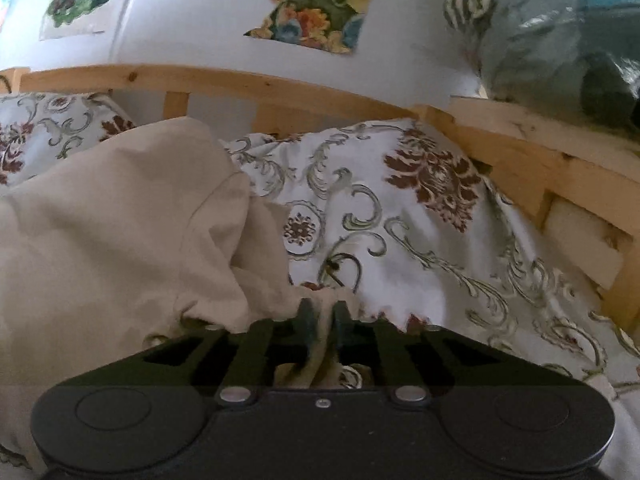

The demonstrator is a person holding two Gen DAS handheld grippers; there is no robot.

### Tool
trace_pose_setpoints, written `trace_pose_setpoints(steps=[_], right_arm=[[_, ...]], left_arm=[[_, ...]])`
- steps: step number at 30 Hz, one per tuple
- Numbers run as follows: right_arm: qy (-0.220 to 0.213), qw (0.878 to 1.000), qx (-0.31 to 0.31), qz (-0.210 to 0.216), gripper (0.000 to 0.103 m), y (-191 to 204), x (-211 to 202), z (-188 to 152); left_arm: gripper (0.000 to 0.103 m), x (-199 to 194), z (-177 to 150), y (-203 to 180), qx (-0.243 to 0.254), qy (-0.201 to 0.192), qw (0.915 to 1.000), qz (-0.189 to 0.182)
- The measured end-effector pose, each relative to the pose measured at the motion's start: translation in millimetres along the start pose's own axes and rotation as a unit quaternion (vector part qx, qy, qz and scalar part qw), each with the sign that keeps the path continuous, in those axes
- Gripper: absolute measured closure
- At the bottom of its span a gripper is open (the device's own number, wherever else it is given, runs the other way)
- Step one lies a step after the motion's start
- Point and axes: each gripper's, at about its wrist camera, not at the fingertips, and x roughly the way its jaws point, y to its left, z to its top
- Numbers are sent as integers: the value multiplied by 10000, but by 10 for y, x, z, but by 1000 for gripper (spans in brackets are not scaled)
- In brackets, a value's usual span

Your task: Fold large clothes

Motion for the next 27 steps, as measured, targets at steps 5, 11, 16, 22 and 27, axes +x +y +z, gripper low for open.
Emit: trace_pose_setpoints(steps=[5, 11, 16, 22, 27], right_arm=[[-183, 9995, 63, -249, 36, -86, -333, 146], [-680, 9970, 149, -327, 2, -122, -1067, 327], [-972, 9910, 902, -166, 1, -130, -1668, 274], [-1358, 9844, 1115, -80, 1, -6, -2306, 137], [-1215, 9823, 1420, -80, 1, 35, -2723, 34]], left_arm=[[1, -226, -38, -20, -301, -420, 9984, 229], [1, -547, 16, -51, -430, -731, 9961, 251], [1, -955, 57, -162, 72, -1162, 9922, 443], [1, -1319, -149, -218, 457, -1290, 9901, 307], [1, -1377, -413, -234, 861, -1097, 9897, 335]])
